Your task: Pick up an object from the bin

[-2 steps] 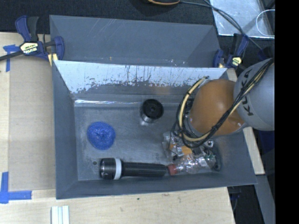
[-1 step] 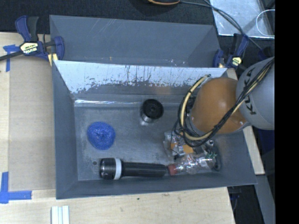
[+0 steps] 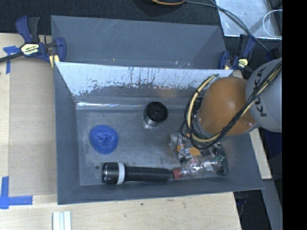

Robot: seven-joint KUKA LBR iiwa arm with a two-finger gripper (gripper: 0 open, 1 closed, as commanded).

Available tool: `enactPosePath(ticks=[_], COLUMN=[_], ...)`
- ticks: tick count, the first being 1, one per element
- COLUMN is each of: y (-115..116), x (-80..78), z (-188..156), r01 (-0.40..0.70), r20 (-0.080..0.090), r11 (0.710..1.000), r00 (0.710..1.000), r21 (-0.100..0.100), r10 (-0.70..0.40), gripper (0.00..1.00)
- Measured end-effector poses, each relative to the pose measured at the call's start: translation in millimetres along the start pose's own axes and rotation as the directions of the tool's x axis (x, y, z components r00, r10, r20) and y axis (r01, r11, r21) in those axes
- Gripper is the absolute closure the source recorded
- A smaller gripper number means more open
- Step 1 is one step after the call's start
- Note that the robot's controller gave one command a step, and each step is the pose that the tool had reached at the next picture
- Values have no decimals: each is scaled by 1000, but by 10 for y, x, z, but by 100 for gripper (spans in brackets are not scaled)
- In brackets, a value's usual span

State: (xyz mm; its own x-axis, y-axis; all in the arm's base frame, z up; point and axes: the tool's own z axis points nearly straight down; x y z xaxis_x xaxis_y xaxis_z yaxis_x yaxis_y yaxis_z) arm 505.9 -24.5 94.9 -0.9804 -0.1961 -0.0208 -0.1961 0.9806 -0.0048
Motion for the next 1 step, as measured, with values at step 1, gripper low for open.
enactPosePath(ticks=[1], y=[-4], x=[0], z=[-112], r01=[-1], r20=[-1], r11=[1000], r00=[1000], r21=[0], r10=[1], gripper=[100])
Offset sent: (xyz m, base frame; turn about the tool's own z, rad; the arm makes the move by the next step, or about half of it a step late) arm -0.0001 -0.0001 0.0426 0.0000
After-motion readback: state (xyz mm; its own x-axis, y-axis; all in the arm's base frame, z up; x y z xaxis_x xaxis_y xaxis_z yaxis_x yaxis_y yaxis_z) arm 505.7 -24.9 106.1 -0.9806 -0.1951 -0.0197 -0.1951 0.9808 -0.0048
